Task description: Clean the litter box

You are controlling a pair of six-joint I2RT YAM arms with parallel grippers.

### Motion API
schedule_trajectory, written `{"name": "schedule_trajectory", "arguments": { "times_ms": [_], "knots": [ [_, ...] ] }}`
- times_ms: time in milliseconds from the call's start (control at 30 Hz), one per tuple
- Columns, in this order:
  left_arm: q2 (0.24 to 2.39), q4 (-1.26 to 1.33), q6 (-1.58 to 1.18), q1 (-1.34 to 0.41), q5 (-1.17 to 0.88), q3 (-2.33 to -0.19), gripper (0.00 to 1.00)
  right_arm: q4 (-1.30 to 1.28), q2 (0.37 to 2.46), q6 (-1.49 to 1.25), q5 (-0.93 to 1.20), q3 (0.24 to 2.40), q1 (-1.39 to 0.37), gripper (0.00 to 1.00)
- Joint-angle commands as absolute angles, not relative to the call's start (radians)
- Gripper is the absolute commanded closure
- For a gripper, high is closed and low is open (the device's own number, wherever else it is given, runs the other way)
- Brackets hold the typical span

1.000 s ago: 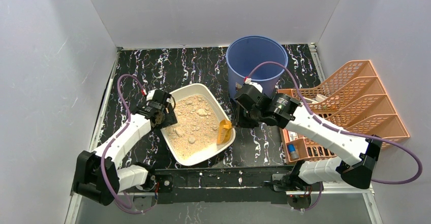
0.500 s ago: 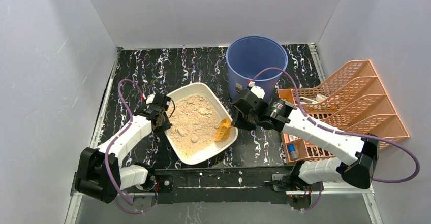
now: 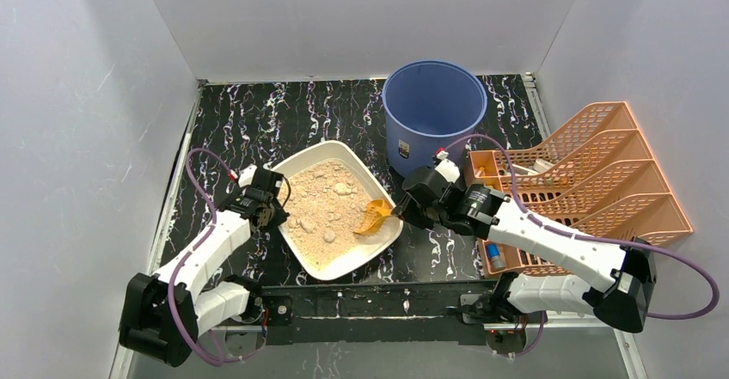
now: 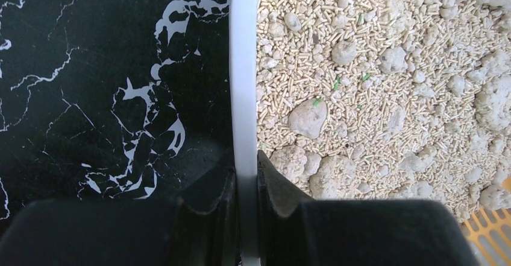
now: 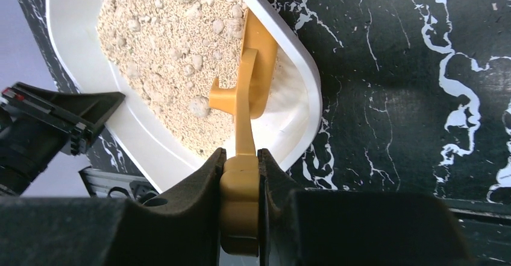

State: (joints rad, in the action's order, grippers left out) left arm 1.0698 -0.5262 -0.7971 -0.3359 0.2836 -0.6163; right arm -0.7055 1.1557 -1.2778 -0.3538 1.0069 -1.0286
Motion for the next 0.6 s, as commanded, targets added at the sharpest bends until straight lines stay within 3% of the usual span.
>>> {"name": "schedule_trajectory", "arguments": {
  "times_ms": [0, 267, 567],
  "knots": [
    [1.009, -0.589, -0.833, -0.346, 0.204, -0.589, 1.00, -0.662, 1.167, -1.338, -0.412, 0.918, -1.026, 0.99],
    [0.943, -0.630, -0.861, -0.347, 0.160, -0.578, 1.00, -0.489, 1.173, -1.386, -0.430, 0.791, -1.026, 0.99],
    [0.952, -0.641, -0.840, -0.347, 0.144, -0.598, 1.00, -0.127, 1.285, -1.325, -0.432, 0.659, -1.025, 0.99]
  ]
}}
